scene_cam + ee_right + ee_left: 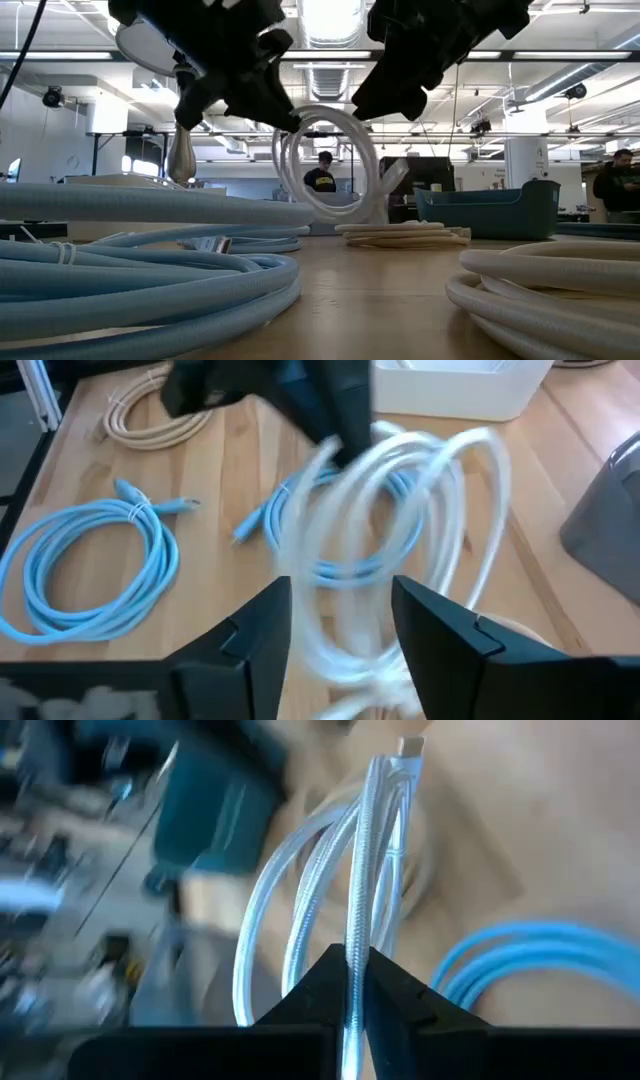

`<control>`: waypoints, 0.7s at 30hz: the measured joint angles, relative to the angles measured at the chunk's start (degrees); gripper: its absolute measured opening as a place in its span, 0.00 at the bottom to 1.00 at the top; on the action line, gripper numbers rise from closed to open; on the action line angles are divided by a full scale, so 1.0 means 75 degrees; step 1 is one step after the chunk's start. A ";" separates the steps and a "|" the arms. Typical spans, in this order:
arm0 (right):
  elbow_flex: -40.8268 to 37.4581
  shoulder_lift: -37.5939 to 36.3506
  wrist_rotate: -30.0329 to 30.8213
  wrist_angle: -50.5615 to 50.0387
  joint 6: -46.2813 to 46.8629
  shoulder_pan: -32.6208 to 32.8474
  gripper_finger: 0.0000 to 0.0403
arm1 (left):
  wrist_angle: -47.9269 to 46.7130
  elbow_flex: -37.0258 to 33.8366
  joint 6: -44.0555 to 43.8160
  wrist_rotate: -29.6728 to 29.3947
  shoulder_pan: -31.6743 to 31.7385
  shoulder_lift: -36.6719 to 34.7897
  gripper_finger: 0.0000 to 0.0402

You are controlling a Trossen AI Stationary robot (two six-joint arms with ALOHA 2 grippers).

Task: Sort HDMI cables
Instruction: Put the white HDMI cable into the white bin

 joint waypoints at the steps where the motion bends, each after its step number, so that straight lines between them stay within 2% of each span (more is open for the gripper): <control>1: 0.0000 0.0000 0.0000 -0.0003 0.0001 0.0003 0.44 | -0.0065 0.0000 -0.0145 -0.0262 -0.0007 -0.0020 0.06; 5: -0.0003 0.0000 -0.0003 -0.0004 0.0000 0.0006 0.46 | -0.0264 0.0015 -0.0881 -0.0890 -0.0011 -0.0226 0.04; 12: -0.0009 0.0000 0.0090 -0.0130 -0.0001 0.0009 0.45 | -0.0861 0.0020 -0.2367 -0.1497 -0.0077 -0.1021 0.07; 16: -0.0012 0.0000 0.0087 -0.0148 -0.0088 0.0012 0.46 | -0.1991 0.0023 -0.3781 -0.1674 -0.0068 -0.1666 0.05; 21: -0.0015 0.0000 0.0087 -0.0146 -0.0555 0.0012 0.45 | -0.4037 0.0023 -0.5954 -0.2003 -0.0071 -0.2380 0.06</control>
